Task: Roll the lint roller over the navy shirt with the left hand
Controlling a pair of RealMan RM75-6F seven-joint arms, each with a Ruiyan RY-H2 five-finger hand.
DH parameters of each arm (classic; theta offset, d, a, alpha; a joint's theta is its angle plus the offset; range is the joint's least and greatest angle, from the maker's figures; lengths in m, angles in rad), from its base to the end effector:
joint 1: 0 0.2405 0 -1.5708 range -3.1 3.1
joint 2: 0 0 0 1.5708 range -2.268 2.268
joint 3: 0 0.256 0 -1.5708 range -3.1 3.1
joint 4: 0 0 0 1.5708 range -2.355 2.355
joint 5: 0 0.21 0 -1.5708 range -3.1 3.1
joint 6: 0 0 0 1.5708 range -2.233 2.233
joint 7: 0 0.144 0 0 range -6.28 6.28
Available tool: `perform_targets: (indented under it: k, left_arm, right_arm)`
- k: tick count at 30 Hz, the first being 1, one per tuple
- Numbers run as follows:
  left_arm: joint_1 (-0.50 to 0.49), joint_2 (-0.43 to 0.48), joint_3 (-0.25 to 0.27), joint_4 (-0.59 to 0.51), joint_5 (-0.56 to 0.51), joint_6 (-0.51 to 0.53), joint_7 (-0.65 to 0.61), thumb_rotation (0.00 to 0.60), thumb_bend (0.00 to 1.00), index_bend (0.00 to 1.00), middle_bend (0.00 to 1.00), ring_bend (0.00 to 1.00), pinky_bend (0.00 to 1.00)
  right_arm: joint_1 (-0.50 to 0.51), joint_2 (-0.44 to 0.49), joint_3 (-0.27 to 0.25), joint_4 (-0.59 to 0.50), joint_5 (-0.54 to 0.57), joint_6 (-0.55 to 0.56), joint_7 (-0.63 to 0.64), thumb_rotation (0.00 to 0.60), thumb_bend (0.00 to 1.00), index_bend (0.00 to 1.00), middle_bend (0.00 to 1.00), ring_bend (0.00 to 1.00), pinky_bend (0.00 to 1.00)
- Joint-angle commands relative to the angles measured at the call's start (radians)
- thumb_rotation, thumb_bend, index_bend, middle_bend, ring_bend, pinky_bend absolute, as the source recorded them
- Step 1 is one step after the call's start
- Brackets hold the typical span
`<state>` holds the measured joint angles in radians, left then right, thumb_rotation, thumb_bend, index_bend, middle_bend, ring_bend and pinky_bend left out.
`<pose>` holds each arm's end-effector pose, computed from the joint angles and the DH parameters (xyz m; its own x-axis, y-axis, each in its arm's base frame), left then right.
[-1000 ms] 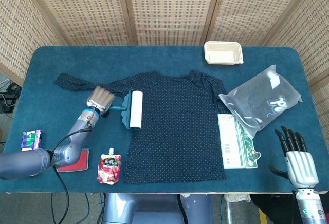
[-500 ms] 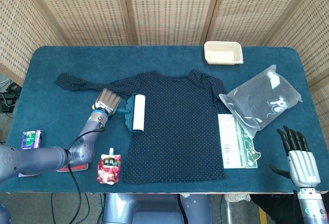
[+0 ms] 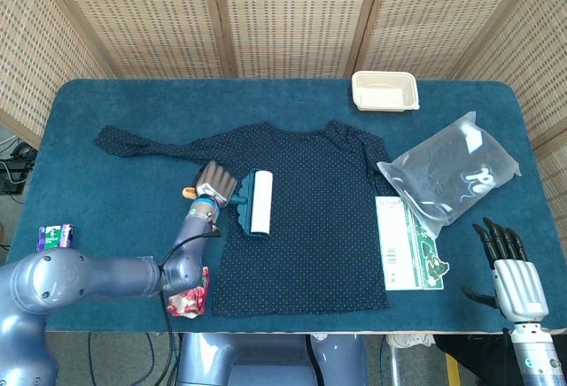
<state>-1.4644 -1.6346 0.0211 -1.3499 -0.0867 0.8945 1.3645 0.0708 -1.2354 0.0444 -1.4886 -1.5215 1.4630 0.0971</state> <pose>-0.0592 0.4090 -0.0545 0.9431 0.2853 0.1707 0.2868 -0.4382 -0.8519 -0.3258 -0.1763 0.1277 0.3125 -0.0359 0.9492 -0.9499 -0.0085 0.3124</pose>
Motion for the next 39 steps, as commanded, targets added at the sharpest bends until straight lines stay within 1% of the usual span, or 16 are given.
perform_targets:
  k: [1,4,6,7,9,13,15,19,22,31,35,39]
  left_arm:
    - [-0.044,-0.062,-0.032,0.053,-0.059,0.016,0.054,0.600,1.00,0.93,0.79,0.79,0.72]
    - [-0.068,-0.101,-0.058,0.087,-0.096,0.020,0.090,0.600,1.00,0.93,0.79,0.79,0.72]
    - [-0.088,-0.132,-0.084,0.115,-0.121,0.023,0.118,0.600,1.00,0.93,0.79,0.79,0.72]
    - [-0.100,-0.151,-0.106,0.132,-0.135,0.021,0.128,0.600,1.00,0.93,0.79,0.79,0.72]
    - [-0.114,-0.177,-0.128,0.157,-0.156,0.025,0.149,0.600,1.00,0.93,0.79,0.79,0.72]
    - [-0.125,-0.210,-0.159,0.182,-0.180,0.035,0.187,0.600,1.00,0.93,0.79,0.79,0.72]
    - [-0.120,-0.213,-0.166,0.181,-0.183,0.039,0.195,0.600,1.00,0.93,0.79,0.79,0.72]
    - [-0.095,-0.192,-0.160,0.155,-0.162,0.053,0.203,0.600,1.00,0.93,0.79,0.79,0.72]
    - [-0.063,-0.156,-0.147,0.117,-0.141,0.065,0.194,0.600,1.00,0.93,0.79,0.79,0.72]
    - [0.057,0.002,-0.061,-0.025,-0.044,0.090,0.127,0.600,1.00,0.93,0.79,0.79,0.72]
    - [0.103,0.057,-0.028,-0.053,-0.019,0.088,0.093,0.600,1.00,0.93,0.79,0.79,0.72]
    - [0.130,0.085,-0.014,-0.059,-0.003,0.074,0.068,0.600,1.00,0.93,0.79,0.79,0.72]
  right_arm:
    - [0.000,0.001,-0.001,-0.002,-0.003,0.002,0.003,0.600,0.10,0.00,0.00,0.00,0.00]
    - [0.001,0.002,-0.001,-0.002,-0.003,0.002,0.005,0.600,0.10,0.00,0.00,0.00,0.00]
    - [0.001,0.003,-0.001,0.000,-0.001,0.000,0.008,0.600,0.10,0.00,0.00,0.00,0.00]
    - [0.001,0.003,0.000,0.002,0.001,-0.001,0.010,0.600,0.10,0.00,0.00,0.00,0.00]
    - [0.001,0.003,0.000,0.003,0.002,0.000,0.011,0.600,0.10,0.00,0.00,0.00,0.00]
    - [0.001,0.002,-0.001,0.004,-0.001,0.003,0.009,0.600,0.10,0.00,0.00,0.00,0.00]
    - [0.000,0.002,-0.002,0.004,-0.001,0.002,0.008,0.600,0.10,0.00,0.00,0.00,0.00]
    - [0.000,0.000,-0.004,0.003,-0.004,0.004,0.002,0.600,0.10,0.00,0.00,0.00,0.00]
    - [0.000,-0.001,-0.006,0.001,-0.007,0.005,-0.004,0.600,0.10,0.00,0.00,0.00,0.00]
    - [-0.001,-0.004,-0.013,-0.007,-0.020,0.011,-0.023,0.600,0.10,0.00,0.00,0.00,0.00]
    - [0.000,-0.007,-0.019,-0.013,-0.029,0.010,-0.032,0.600,0.10,0.00,0.00,0.00,0.00]
    - [0.001,-0.009,-0.023,-0.018,-0.037,0.011,-0.040,0.600,0.10,0.00,0.00,0.00,0.00]
